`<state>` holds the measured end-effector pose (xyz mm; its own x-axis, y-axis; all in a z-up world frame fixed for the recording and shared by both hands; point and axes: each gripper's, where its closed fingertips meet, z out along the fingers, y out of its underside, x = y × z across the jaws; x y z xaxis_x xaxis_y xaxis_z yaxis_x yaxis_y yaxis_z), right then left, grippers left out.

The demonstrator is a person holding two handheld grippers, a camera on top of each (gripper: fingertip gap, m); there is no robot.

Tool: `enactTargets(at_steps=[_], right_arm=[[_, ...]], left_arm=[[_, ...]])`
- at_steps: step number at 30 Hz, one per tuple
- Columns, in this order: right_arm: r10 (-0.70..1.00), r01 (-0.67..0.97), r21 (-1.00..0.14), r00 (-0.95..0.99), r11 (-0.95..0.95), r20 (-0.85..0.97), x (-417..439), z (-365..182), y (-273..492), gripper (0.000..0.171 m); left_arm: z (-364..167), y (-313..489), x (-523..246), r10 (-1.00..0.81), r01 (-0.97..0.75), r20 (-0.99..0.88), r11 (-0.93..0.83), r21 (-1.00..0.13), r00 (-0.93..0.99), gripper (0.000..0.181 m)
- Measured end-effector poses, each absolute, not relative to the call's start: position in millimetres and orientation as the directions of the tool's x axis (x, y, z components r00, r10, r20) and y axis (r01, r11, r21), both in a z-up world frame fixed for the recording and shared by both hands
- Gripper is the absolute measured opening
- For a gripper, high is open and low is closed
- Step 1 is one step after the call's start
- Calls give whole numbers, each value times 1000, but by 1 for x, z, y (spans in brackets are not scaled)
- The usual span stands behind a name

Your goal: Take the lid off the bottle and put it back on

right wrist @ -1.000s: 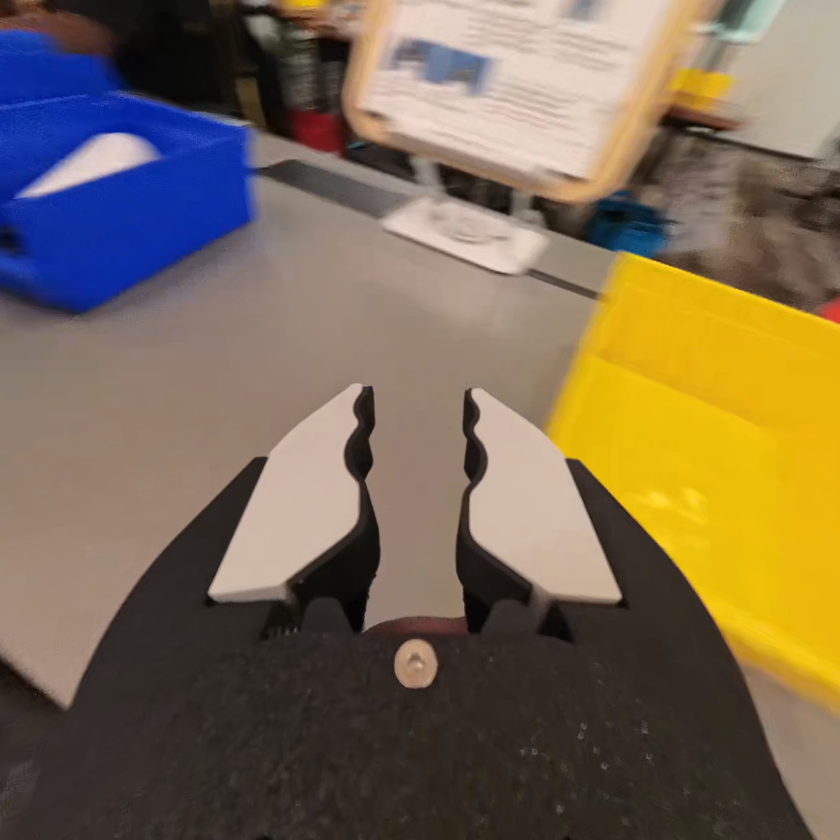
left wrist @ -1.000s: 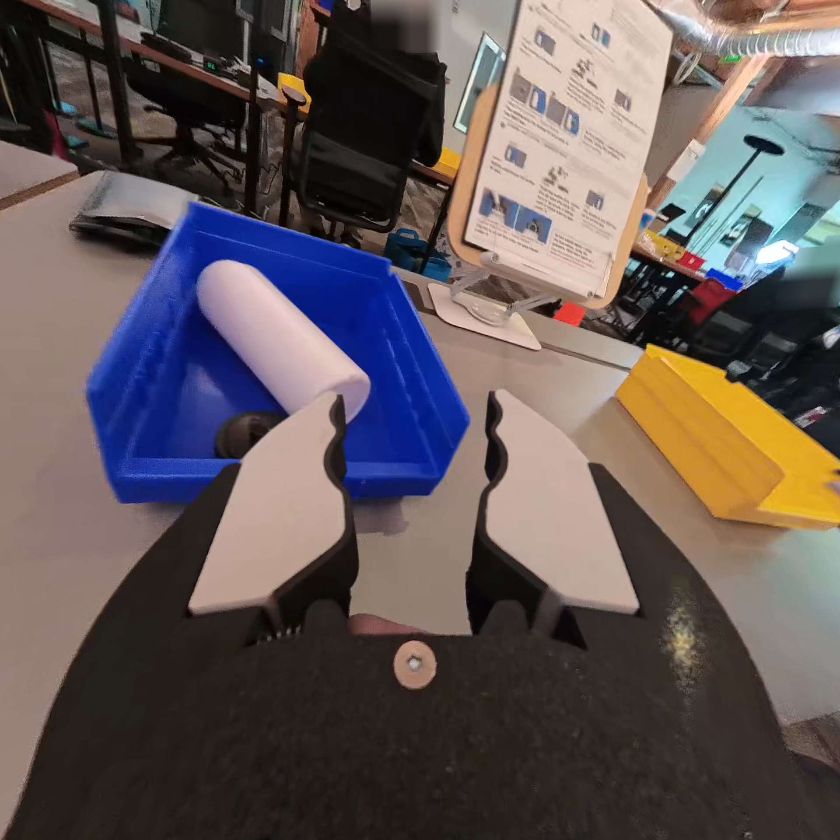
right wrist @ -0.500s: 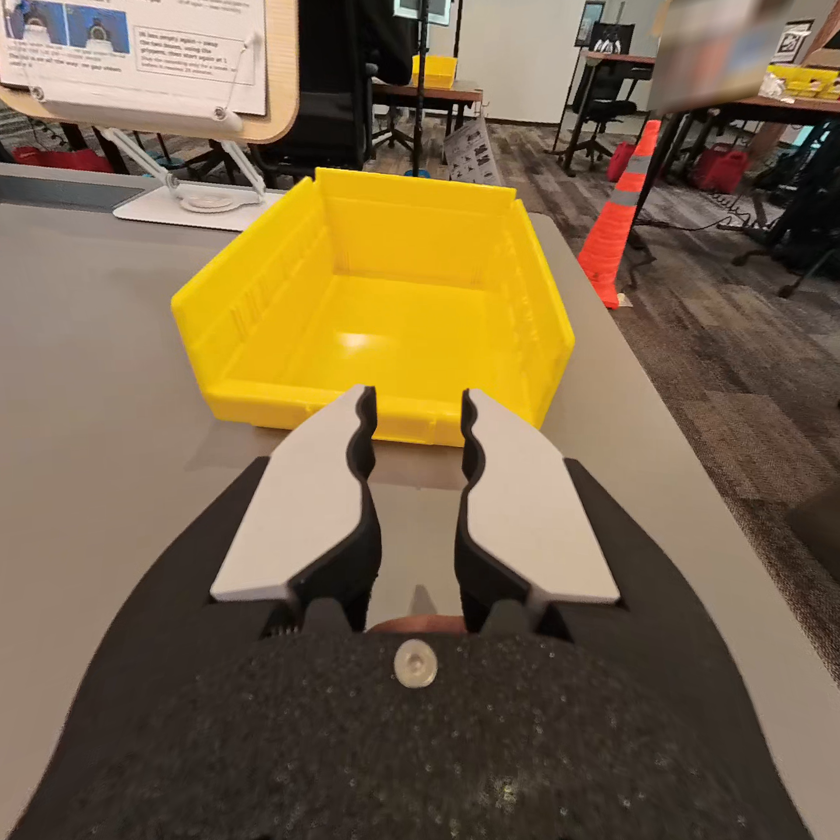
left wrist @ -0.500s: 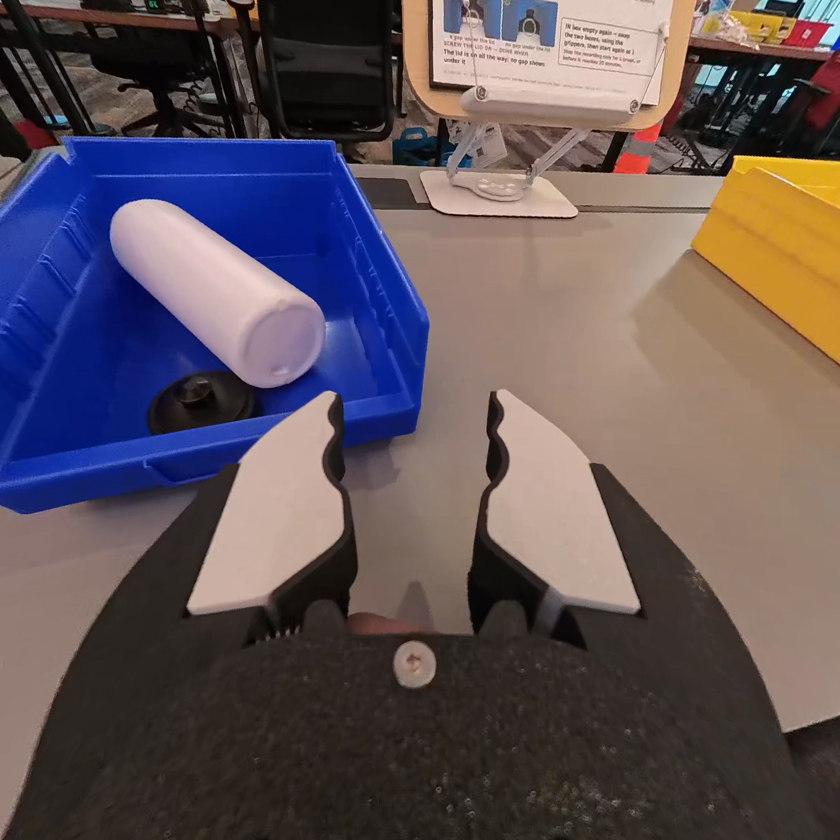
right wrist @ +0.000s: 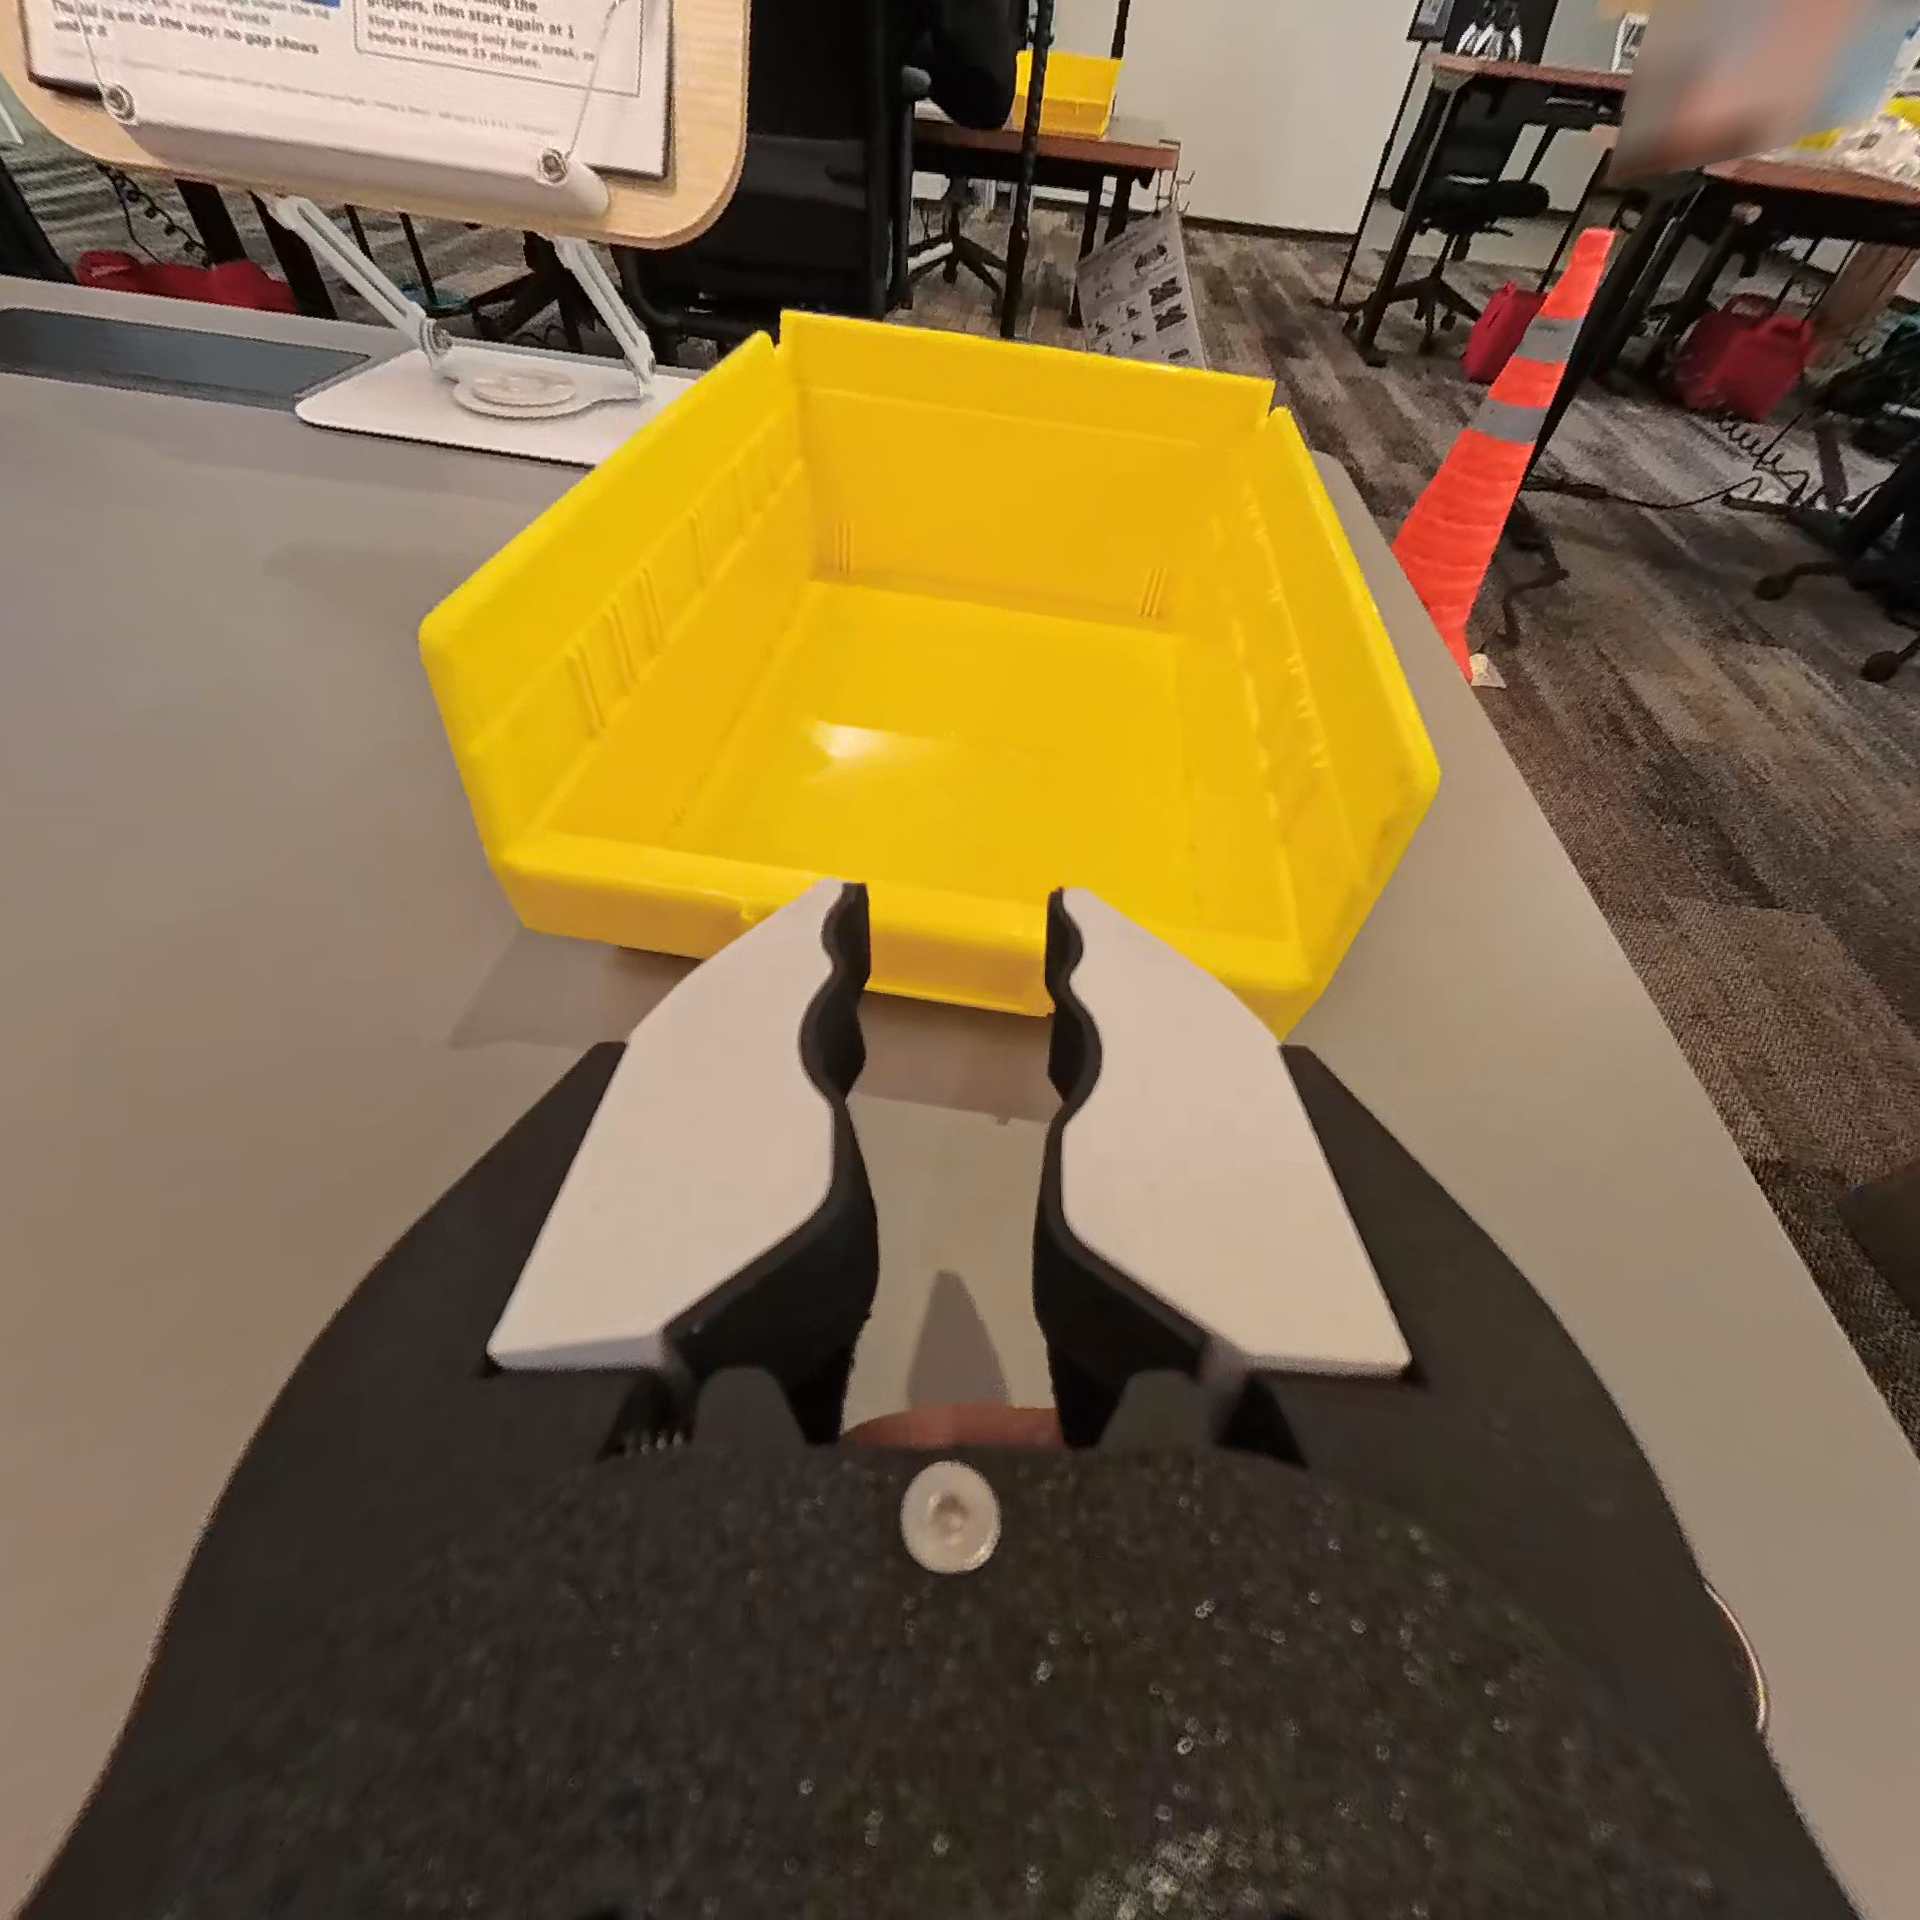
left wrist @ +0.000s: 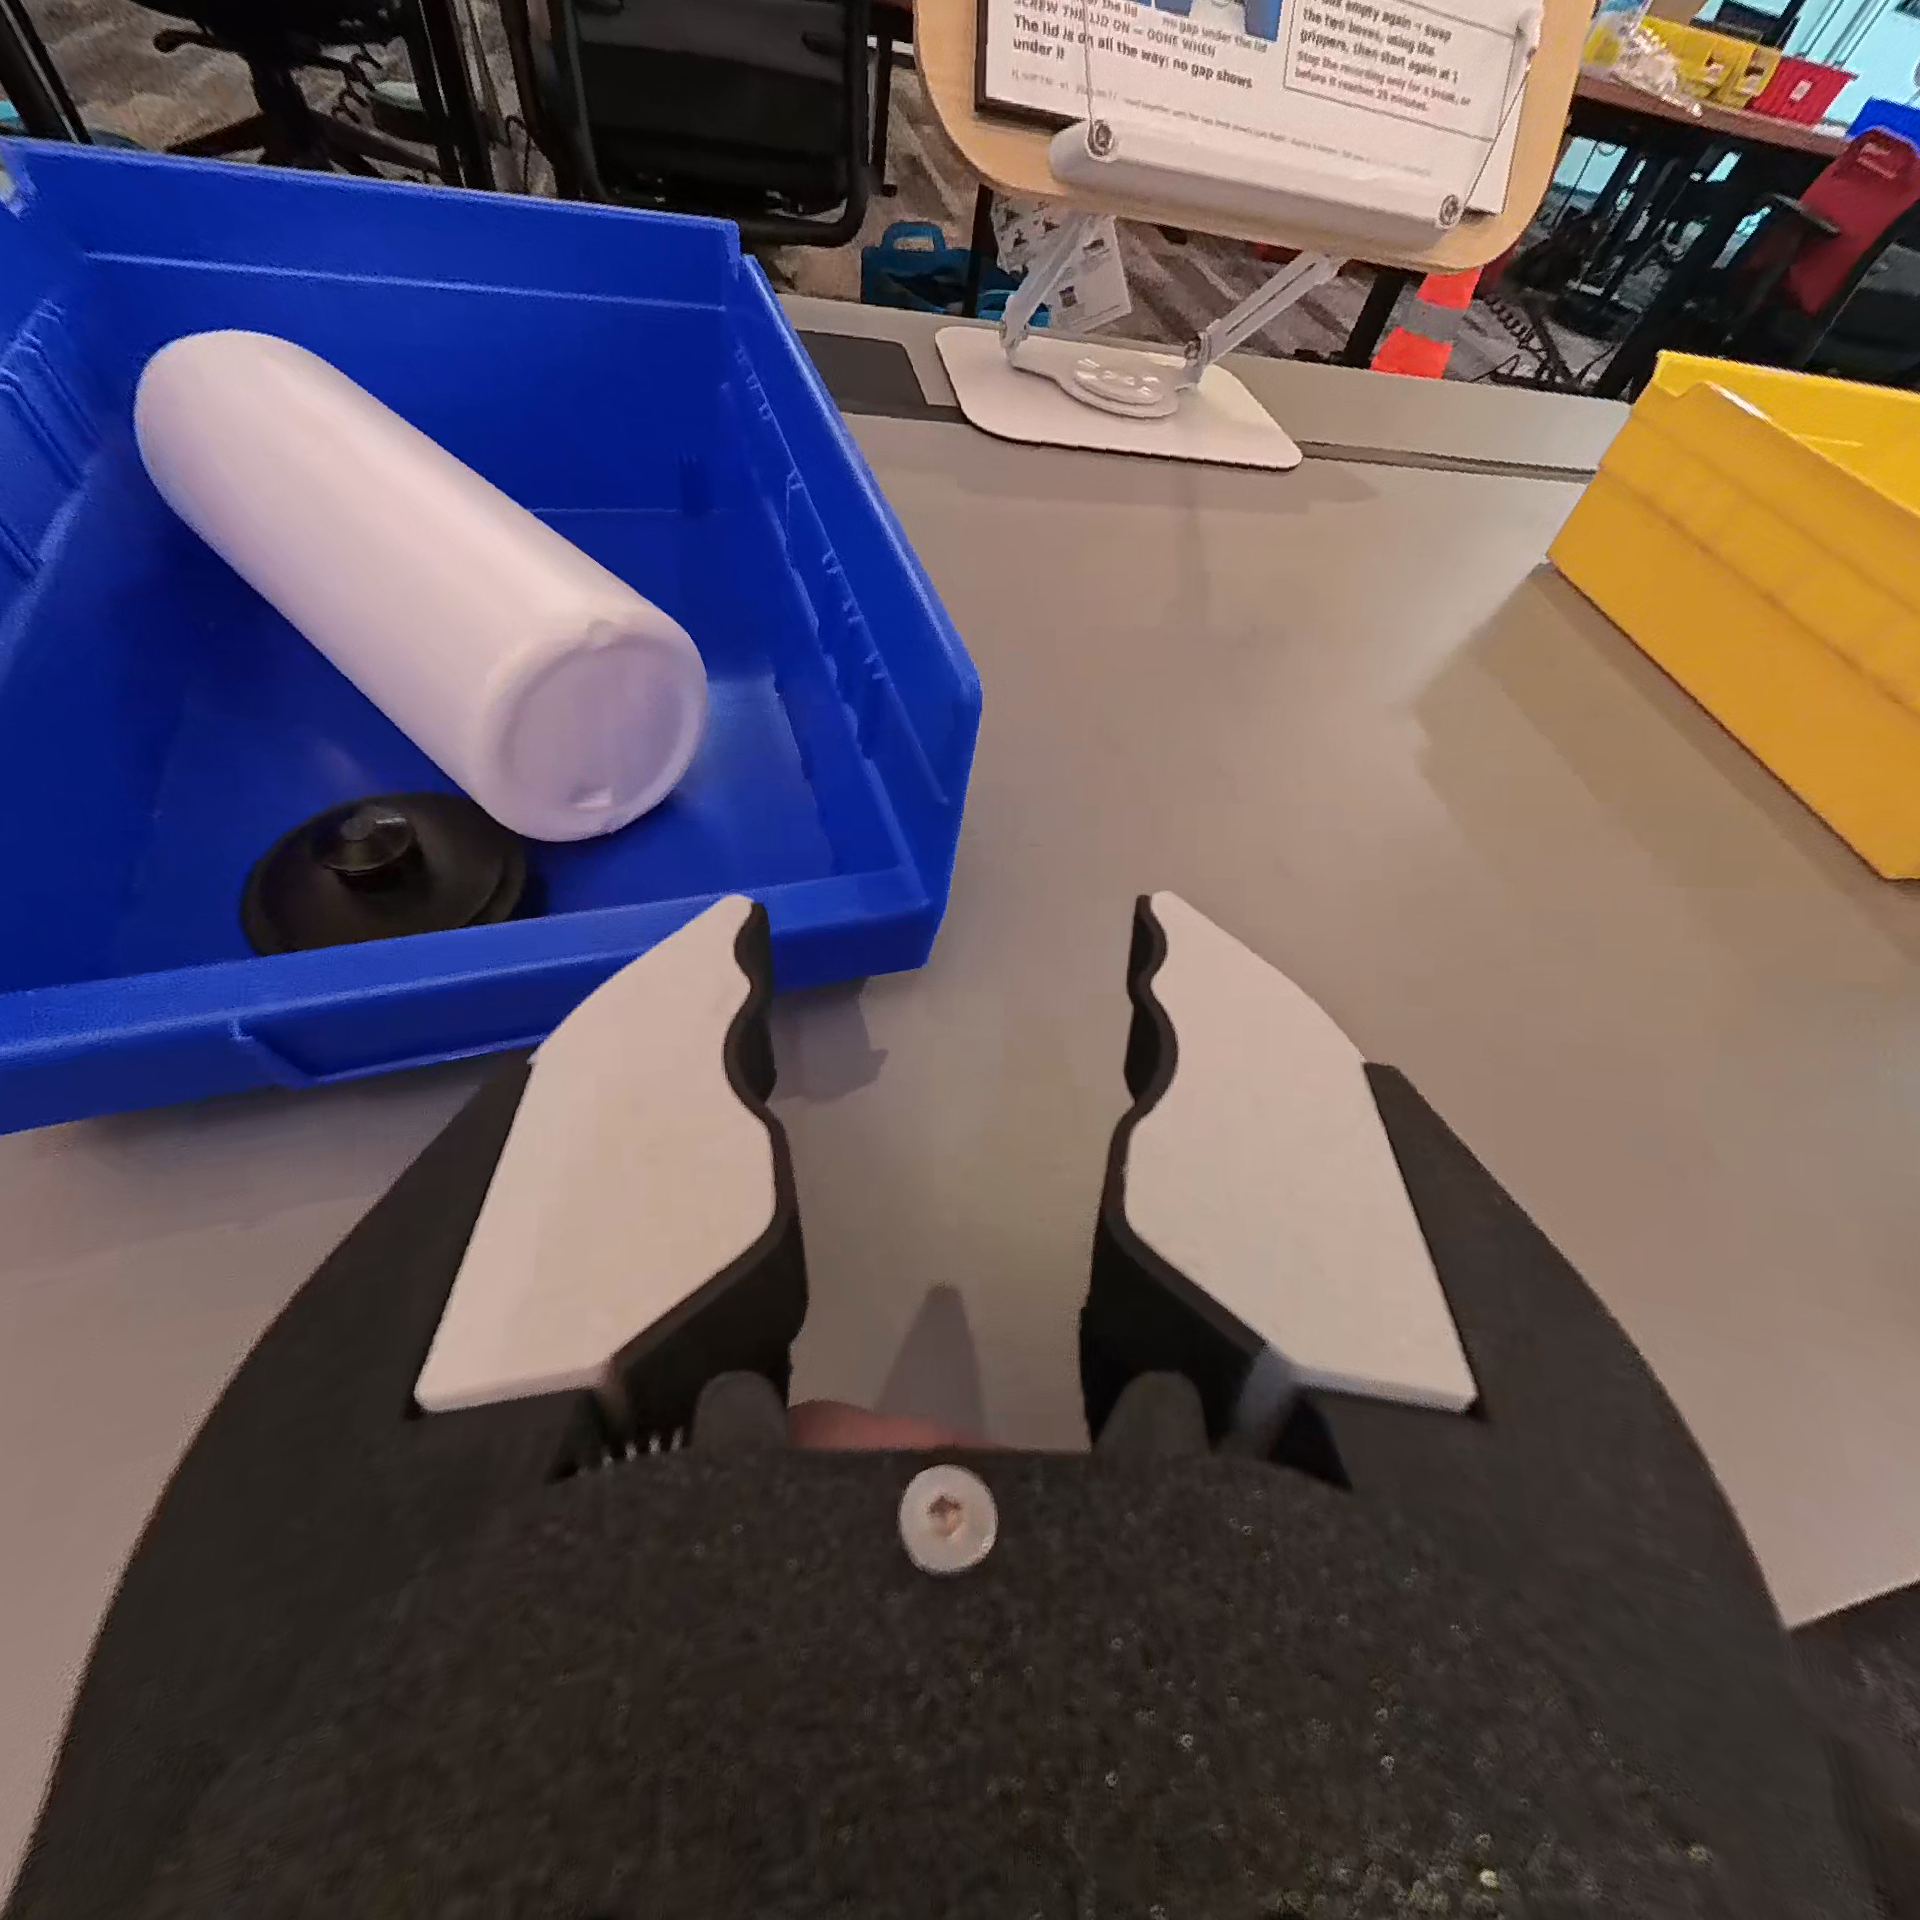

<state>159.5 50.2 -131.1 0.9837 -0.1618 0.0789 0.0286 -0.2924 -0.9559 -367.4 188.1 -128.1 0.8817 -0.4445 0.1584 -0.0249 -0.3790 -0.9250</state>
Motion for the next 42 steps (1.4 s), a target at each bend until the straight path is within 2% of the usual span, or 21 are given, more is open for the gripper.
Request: enactTargets(at_steps=[3,5,6,8,14,16,18,19,21,24,26,29,32,36,39,40,42], right_arm=[[-166,35,-960,983,-277,83,158,-126,50,32],[-153,35,-961,985,-273,79,153,-124,51,32],[-146,40,-961,986,-274,82,151,-124,51,32],[-131,56,-960,987,-275,95,148,-123,54,32],[-96,74,-963,990,-258,102,137,-116,56,32],[-91,87,-962,989,-257,113,135,-115,56,32],[-85,90,-961,990,-262,116,134,-116,55,32],[-82,90,-960,990,-266,115,134,-117,55,32],[-82,89,-958,990,-271,116,134,-118,52,32],[-89,91,-958,989,-270,119,136,-118,48,32],[-87,94,-962,989,-255,120,136,-115,45,32],[-48,111,-969,991,-221,124,126,-109,47,32],[81,134,-976,989,-171,122,96,-99,59,33],[421,46,-984,907,-171,-30,20,-70,86,39],[603,-39,-978,782,-202,-156,-25,-37,109,49],[648,-43,-973,739,-226,-183,-36,-29,118,59],[667,-54,-966,714,-253,-215,-49,-11,147,69]], left_arm=[[-107,201,-370,-450,11,206,-399,-917,869,64],[-88,228,-386,-389,44,269,-500,-865,881,79],[-82,244,-394,-365,57,307,-559,-827,879,79],[-81,287,-414,-278,80,357,-679,-730,892,90],[-147,391,-454,15,167,357,-901,-400,934,96],[-171,399,-443,50,172,377,-939,-297,925,97],[-188,403,-437,59,153,341,-955,-255,938,99],[-192,406,-436,54,145,330,-955,-257,943,90],[-194,409,-432,35,134,342,-954,-270,939,90],[-189,406,-428,-77,23,318,-954,-299,945,89],[-171,406,-425,-146,-12,338,-929,-370,930,89],[-123,404,-413,-327,-74,384,-835,-545,864,88],[-67,397,-402,-511,-117,370,-693,-712,776,88],[13,369,-359,-752,-89,310,-438,-895,582,88],[49,338,-303,-860,-36,223,-269,-963,459,88],[53,334,-284,-863,-15,201,-235,-972,463,88],[48,320,-242,-878,-14,172,-199,-980,447,88]])
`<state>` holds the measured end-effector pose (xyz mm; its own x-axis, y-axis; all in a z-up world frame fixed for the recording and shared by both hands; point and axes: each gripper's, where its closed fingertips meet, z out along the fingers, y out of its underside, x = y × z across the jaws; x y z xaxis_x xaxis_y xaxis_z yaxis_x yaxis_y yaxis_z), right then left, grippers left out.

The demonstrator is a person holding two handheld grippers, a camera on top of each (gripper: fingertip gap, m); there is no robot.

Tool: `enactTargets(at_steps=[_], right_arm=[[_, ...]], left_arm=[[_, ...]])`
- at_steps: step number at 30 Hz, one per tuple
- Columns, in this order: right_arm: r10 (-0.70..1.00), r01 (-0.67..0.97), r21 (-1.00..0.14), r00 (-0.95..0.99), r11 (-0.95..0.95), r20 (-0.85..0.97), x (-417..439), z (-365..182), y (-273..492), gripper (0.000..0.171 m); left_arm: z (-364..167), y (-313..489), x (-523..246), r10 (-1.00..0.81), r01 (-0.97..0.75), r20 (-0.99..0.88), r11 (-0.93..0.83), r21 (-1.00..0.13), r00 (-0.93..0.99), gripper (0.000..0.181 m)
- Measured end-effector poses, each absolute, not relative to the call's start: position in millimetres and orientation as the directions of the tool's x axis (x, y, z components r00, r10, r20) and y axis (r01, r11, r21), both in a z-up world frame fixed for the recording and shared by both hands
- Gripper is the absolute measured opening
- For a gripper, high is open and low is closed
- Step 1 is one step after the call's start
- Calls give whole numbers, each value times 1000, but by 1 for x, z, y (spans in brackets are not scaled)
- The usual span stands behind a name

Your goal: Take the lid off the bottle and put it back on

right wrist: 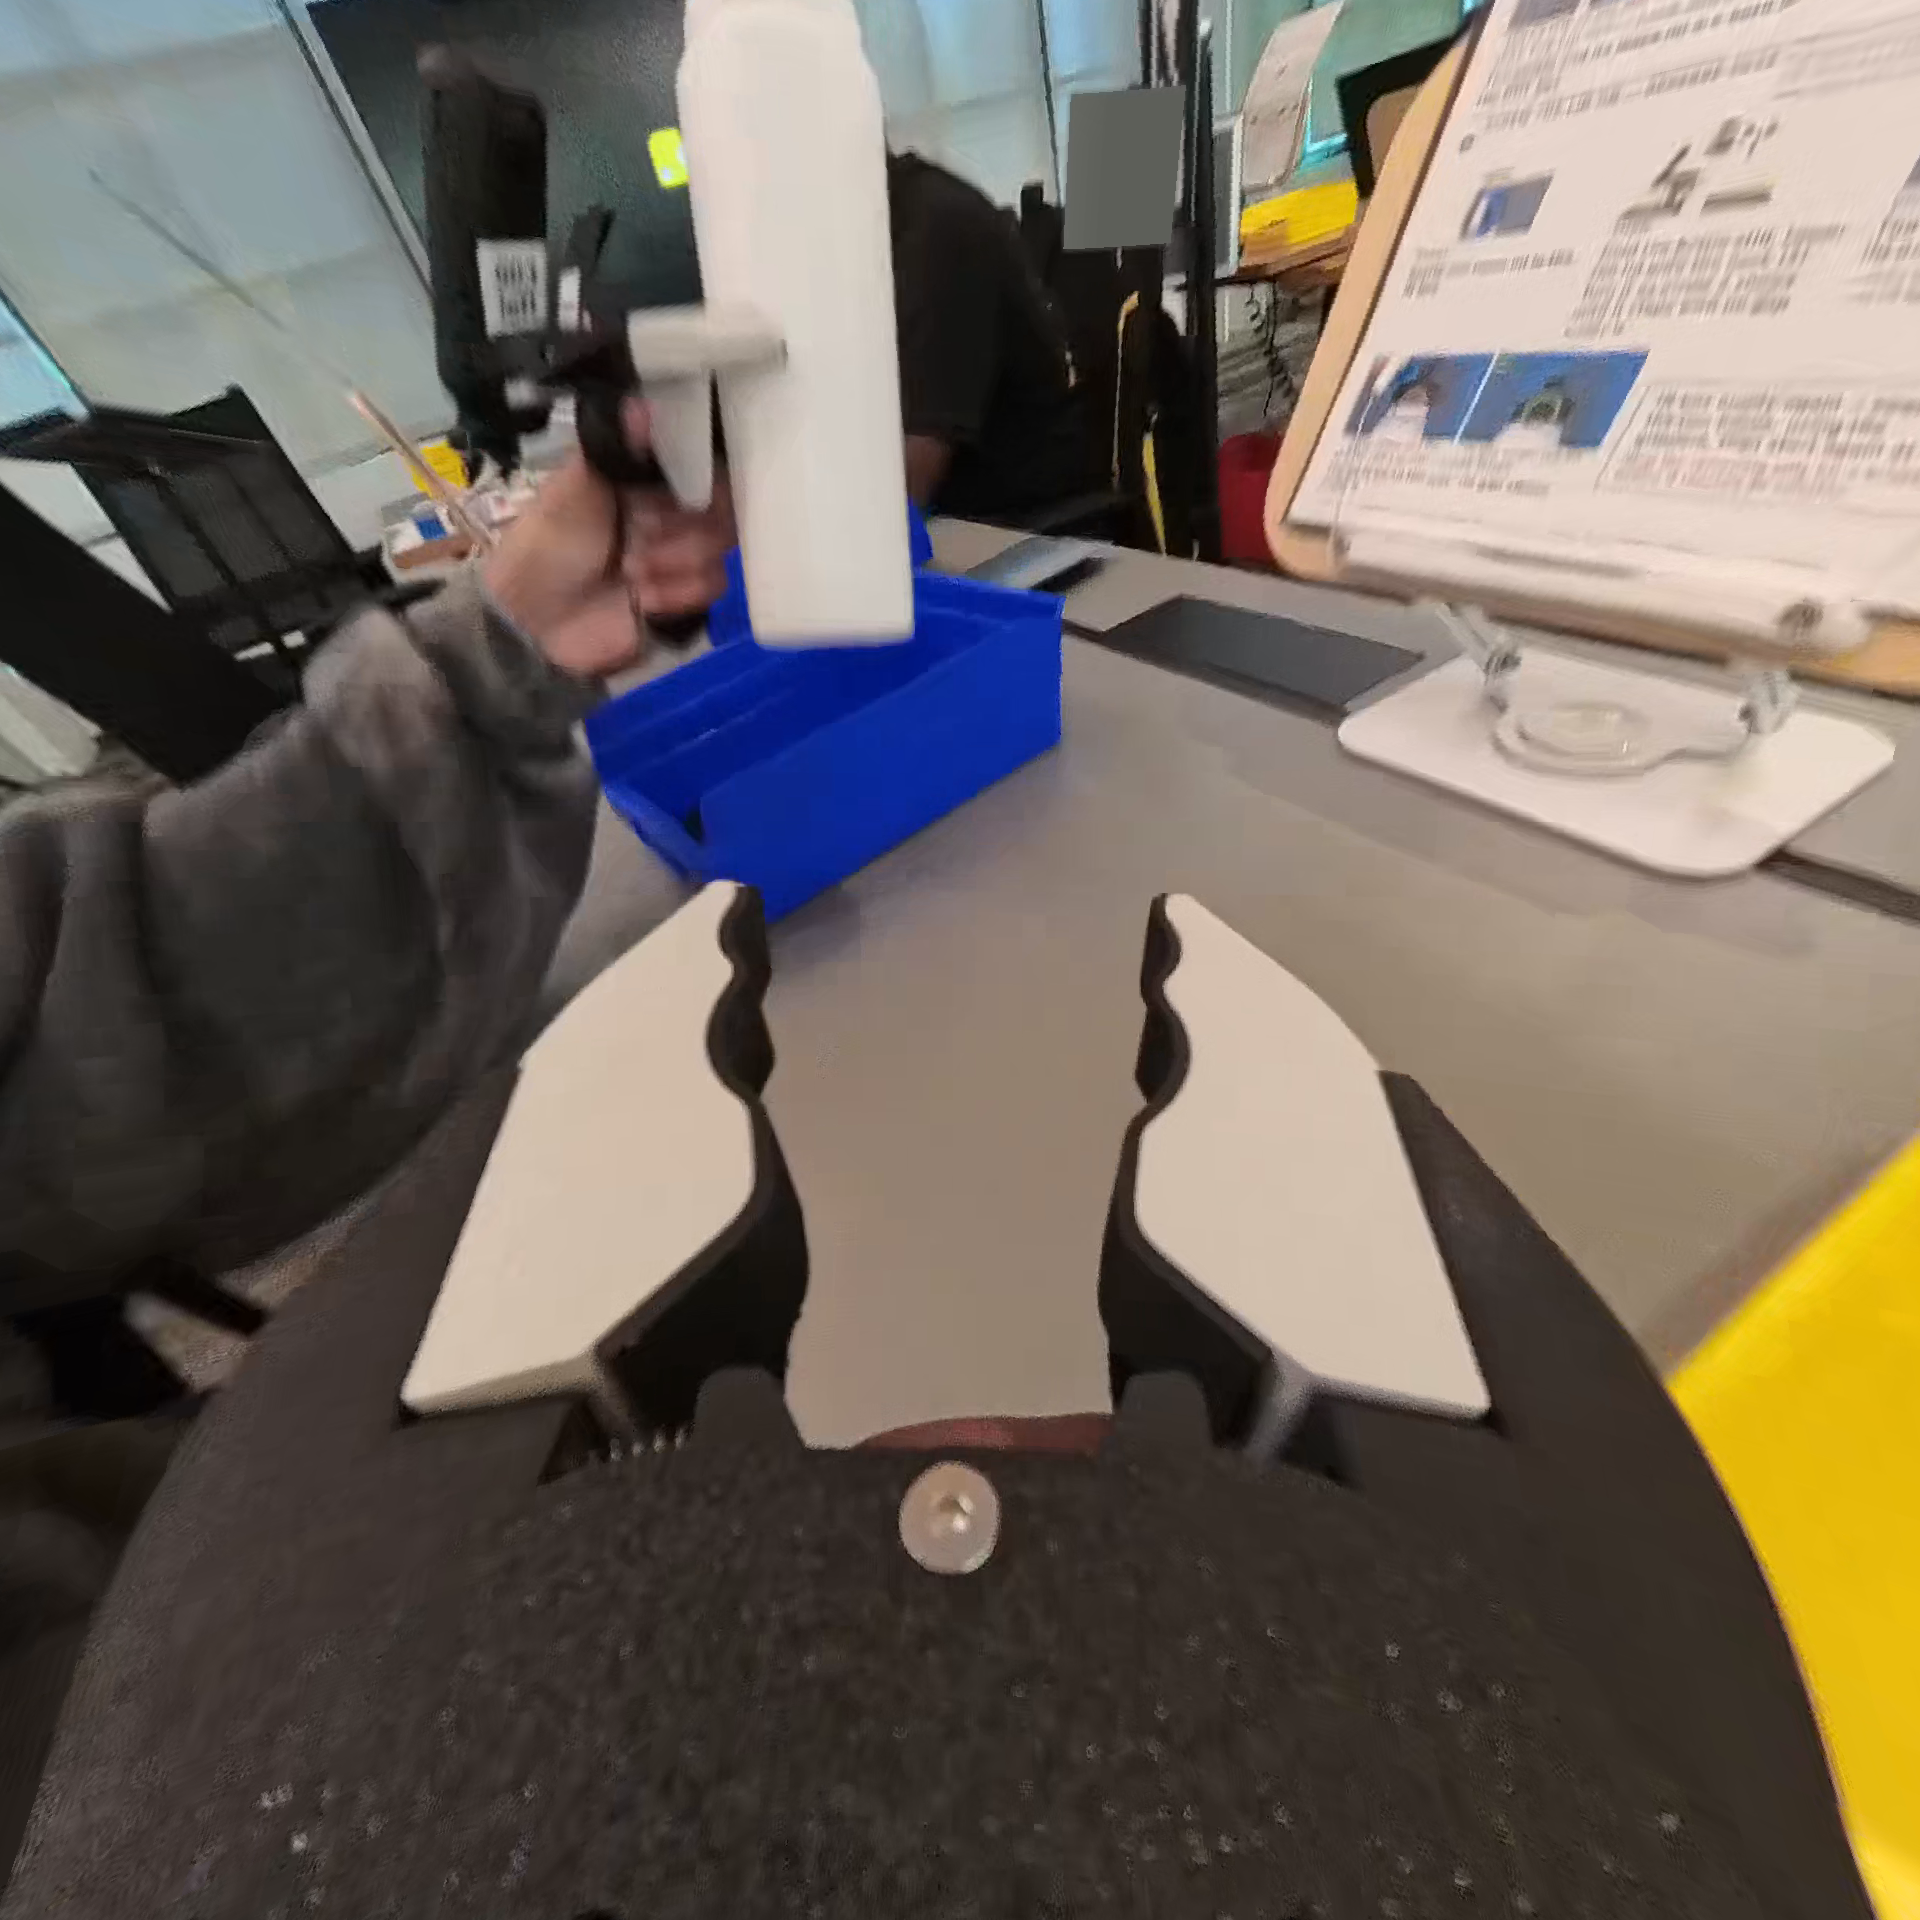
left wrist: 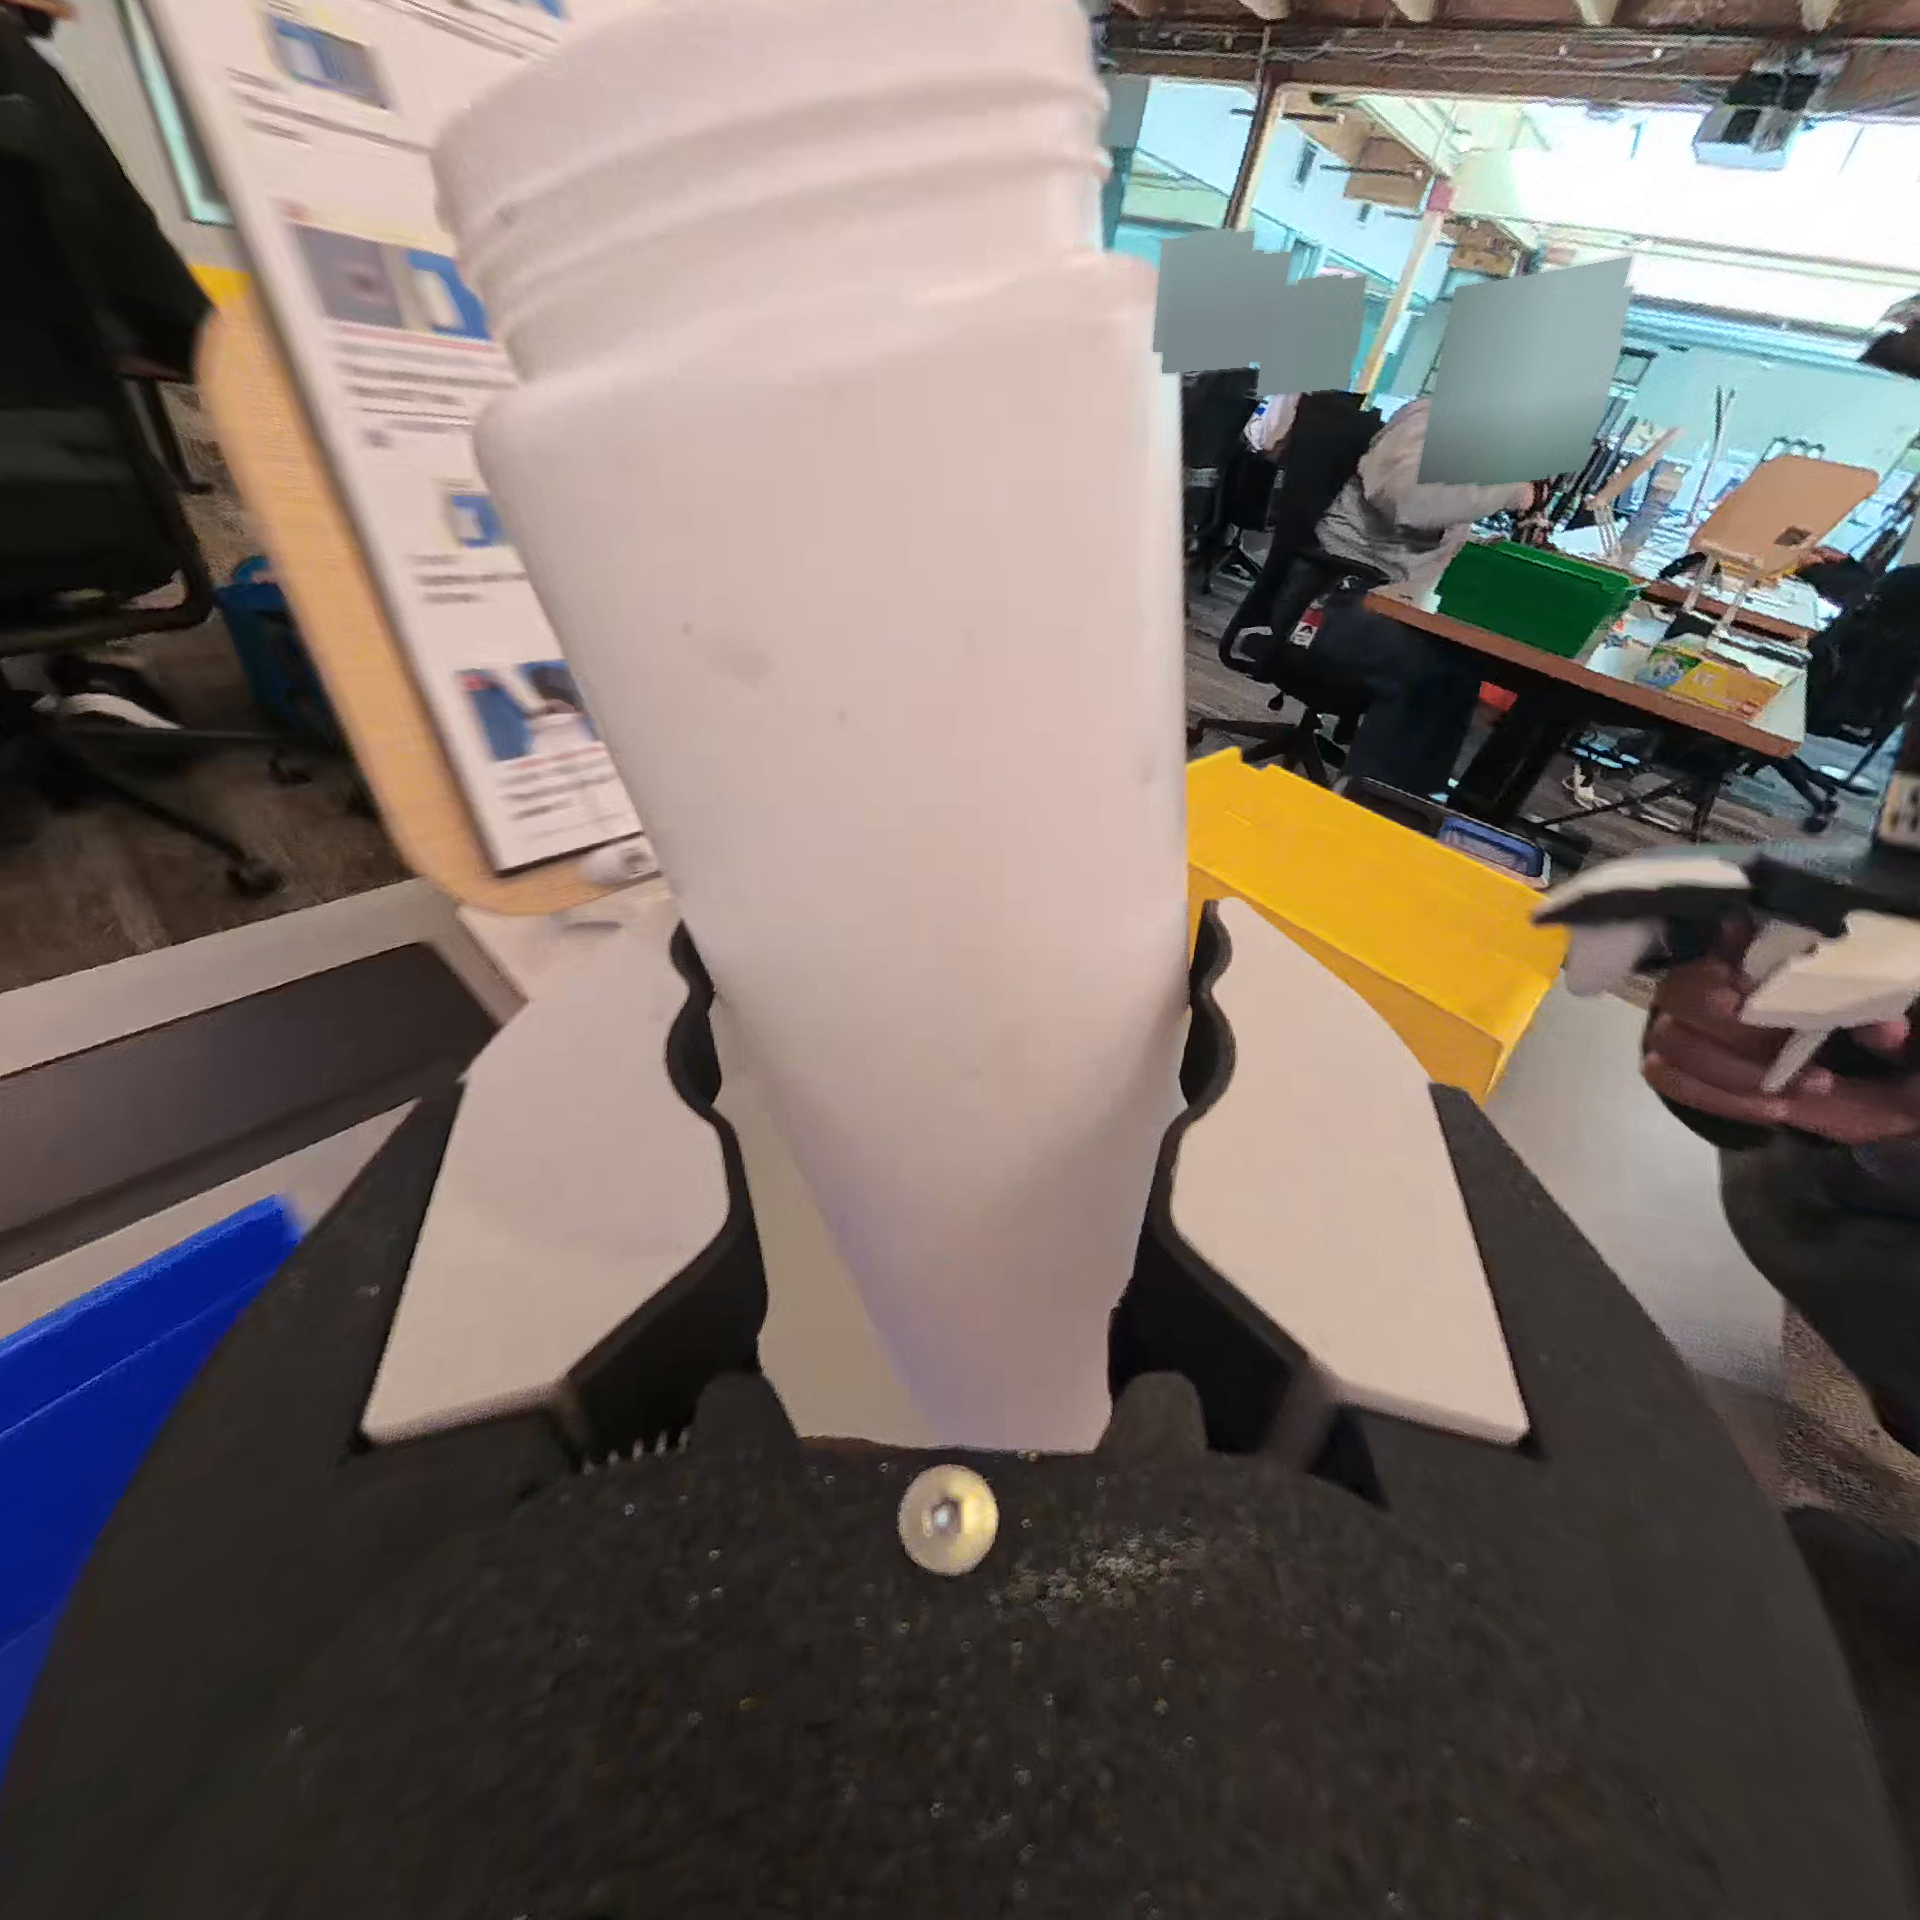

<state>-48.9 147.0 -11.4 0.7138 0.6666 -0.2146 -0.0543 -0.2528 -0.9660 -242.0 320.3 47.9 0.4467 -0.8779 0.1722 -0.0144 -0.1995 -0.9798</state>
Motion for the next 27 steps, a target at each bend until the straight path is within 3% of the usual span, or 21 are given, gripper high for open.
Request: enactTargets(at_steps=[5,10,12,16,22,27], right_arm=[[740,-111,-958,614,-264,-275,-92,30,210,96],[799,-95,-950,521,-296,-301,-117,22,248,112],[786,-108,-942,526,-316,-324,-120,13,260,111],[793,-86,-940,516,-330,-325,-122,-5,270,86],[824,-42,-973,524,-228,-216,-135,-6,281,85],[814,-20,-986,562,-166,-148,-141,-15,305,84]], left_arm=[[5,281,-147,-929,-139,76,-135,-981,362,88],[-23,261,-104,-947,-187,51,-115,-975,319,88],[-32,257,-96,-950,-225,10,-85,-971,313,88],[-43,260,-92,-933,-297,-70,-40,-954,352,88],[-47,268,-120,-889,-330,-100,-60,-942,447,80],[-66,240,-175,-848,-333,-1,-207,-920,530,85]])
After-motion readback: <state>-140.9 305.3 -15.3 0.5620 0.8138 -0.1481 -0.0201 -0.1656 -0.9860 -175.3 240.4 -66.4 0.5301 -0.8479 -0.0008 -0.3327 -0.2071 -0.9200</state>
